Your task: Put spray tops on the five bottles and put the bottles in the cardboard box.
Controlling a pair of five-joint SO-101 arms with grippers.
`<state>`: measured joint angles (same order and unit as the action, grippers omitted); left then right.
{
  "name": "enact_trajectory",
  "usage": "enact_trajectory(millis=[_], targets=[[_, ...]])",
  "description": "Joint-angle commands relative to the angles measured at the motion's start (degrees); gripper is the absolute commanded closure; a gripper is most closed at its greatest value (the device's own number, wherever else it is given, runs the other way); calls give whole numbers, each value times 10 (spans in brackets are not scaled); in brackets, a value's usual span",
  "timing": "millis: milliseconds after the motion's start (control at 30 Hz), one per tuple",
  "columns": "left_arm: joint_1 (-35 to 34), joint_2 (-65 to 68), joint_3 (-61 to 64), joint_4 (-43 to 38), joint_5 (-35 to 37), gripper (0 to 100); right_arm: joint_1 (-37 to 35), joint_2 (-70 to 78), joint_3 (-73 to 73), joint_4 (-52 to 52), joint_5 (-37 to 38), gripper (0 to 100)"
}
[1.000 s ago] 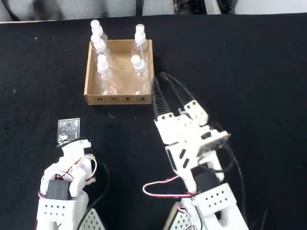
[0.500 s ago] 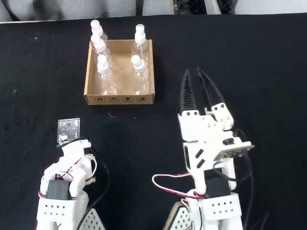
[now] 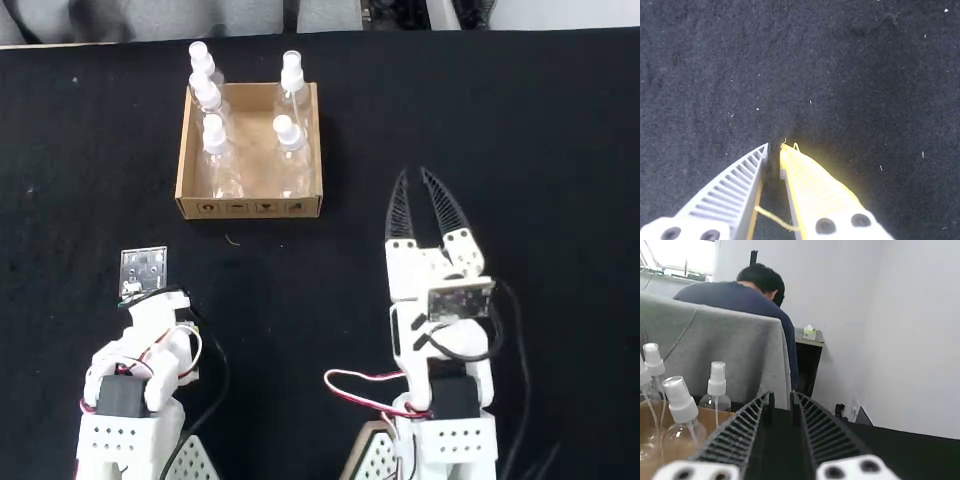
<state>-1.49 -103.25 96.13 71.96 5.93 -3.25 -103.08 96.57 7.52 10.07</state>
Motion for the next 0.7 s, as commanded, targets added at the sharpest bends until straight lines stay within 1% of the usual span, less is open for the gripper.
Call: enact_trajectory(millis=[0, 200, 367, 667], targets=[[-5, -4, 14, 4, -5, 967, 13, -55, -1, 25, 9, 976], [-5, -4, 14, 4, -5, 967, 13, -55, -1, 97, 7, 976], [-5, -4, 14, 4, -5, 967, 11, -56, -1, 193, 6, 976], [-5, -4, 14, 4, -5, 967, 11, -56, -1, 325, 6, 980]])
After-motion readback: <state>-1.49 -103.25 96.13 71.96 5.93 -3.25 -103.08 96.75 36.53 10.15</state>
